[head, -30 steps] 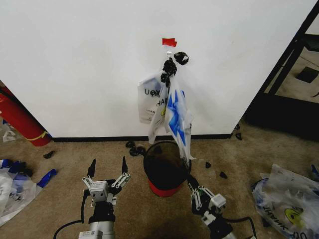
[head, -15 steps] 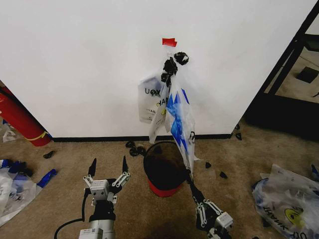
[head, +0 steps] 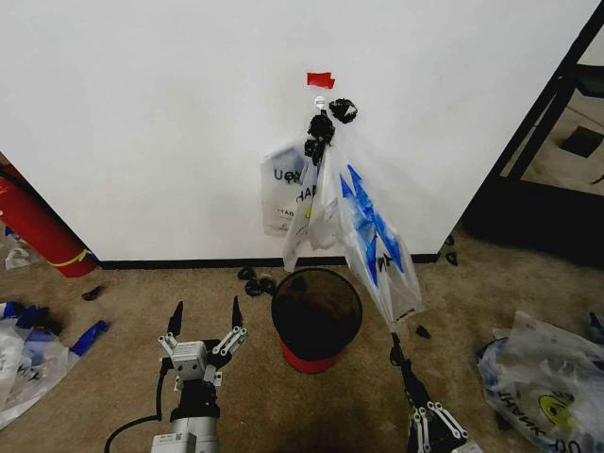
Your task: Pick up the garbage bag from the wall and place it over the trash bin.
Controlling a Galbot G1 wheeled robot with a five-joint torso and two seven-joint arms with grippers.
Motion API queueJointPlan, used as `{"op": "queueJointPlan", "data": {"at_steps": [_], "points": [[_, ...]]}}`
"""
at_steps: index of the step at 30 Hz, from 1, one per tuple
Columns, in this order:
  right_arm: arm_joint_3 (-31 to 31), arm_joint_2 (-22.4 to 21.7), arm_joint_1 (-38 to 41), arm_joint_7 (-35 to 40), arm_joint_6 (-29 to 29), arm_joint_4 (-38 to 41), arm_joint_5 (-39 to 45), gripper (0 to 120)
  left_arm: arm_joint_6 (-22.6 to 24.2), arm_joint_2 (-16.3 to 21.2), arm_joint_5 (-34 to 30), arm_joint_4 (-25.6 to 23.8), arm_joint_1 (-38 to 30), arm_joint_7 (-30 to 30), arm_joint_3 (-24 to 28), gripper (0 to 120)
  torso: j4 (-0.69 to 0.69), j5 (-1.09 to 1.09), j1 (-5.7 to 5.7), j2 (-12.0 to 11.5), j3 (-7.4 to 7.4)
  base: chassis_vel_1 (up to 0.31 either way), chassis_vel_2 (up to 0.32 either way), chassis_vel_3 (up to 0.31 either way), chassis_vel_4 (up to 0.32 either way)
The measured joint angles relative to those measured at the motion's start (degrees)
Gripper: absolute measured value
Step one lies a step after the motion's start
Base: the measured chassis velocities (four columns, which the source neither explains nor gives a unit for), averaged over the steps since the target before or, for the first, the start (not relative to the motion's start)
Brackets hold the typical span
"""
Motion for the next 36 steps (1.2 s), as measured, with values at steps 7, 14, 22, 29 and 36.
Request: {"op": "queueJointPlan", "data": {"at_steps": [7,14,22,29,36], "points": [[-1.40,2.29,4.77,0.53,-5.14,2.16,-3.56,0,6.32,7.43,-8.83,-5.98,-3.48,1.19,1.48,100,0.00,-0.01,0.00,0.00,0.00,0.000,0.000,0.000,0.000],[-5.22,3.08,11.22,5.05,-11.99,2.43,-10.58,0,16.42,23.35,-27.75,-12.22,-14.69,1.58,1.36,100,-0.01,-0.01,0.00,0.00,0.01,0.000,0.000,0.000,0.000],[-9.03,3.98,16.56,9.21,-18.99,1.40,-14.70,0,24.99,35.47,-47.64,-12.52,-32.29,0.09,4.50,100,-0.02,-0.03,0.01,-0.01,0.01,0.000,0.000,0.000,0.000],[-10.46,5.54,17.60,10.23,-20.50,-0.44,-17.48,0,29.96,40.63,-52.55,-12.51,-44.10,-0.69,12.86,100,0.01,-0.02,0.01,-0.01,0.01,0.000,0.000,0.000,0.000],[-10.55,7.26,17.51,10.63,-20.52,-0.68,-18.45,0,37.04,37.95,-59.79,-12.40,-61.77,-6.08,24.80,97,0.00,-0.01,0.01,-0.01,0.01,0.000,0.000,0.000,0.000]]}}
